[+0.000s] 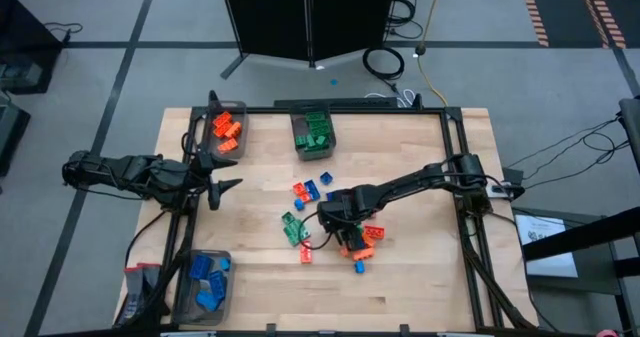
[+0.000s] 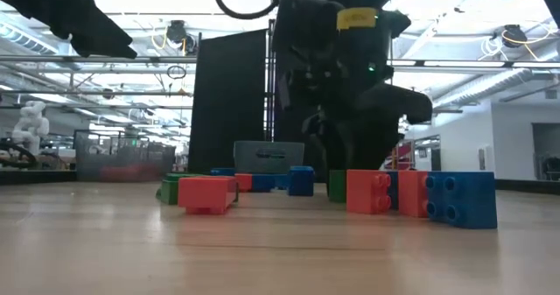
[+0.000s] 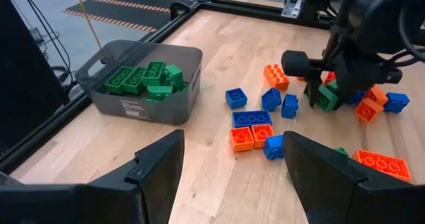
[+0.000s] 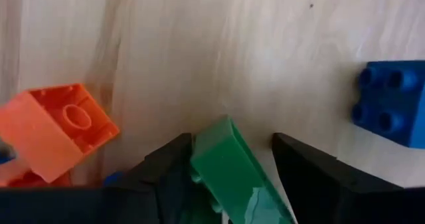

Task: Sort blocks
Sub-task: Put the green game piece into the top right black transparent bin

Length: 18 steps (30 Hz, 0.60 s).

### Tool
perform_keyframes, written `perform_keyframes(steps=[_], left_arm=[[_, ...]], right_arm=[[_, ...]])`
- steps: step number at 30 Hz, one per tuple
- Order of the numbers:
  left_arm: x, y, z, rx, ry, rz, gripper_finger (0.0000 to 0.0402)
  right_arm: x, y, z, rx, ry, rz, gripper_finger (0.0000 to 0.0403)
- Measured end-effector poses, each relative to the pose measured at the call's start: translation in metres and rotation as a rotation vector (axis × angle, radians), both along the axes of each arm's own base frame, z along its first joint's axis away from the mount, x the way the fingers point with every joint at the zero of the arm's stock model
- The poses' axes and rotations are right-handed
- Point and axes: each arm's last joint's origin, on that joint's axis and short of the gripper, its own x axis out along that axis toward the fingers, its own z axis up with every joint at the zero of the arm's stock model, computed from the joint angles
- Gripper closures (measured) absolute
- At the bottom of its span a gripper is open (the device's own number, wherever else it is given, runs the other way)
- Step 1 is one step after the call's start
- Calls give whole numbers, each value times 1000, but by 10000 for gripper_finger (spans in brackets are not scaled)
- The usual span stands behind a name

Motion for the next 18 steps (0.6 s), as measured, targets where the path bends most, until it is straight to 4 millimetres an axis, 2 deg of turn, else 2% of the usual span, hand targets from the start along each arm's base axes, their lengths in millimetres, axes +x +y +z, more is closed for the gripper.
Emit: perform_keyframes(steps=[4,9,15,18], left_arm=[[0,0,0,0,0,0,146],[0,0,0,0,-1,0,146],[0,0,0,0,0,0,146],[0,0,0,0,0,0,146]], right_arm=[[-1,-1,0,-33,5,-4,232],[0,-2,0,-55,-1,19,330],[7,-9,4,-97,-78,-9,330],[19,-16,17,-137,-166,-7,330]])
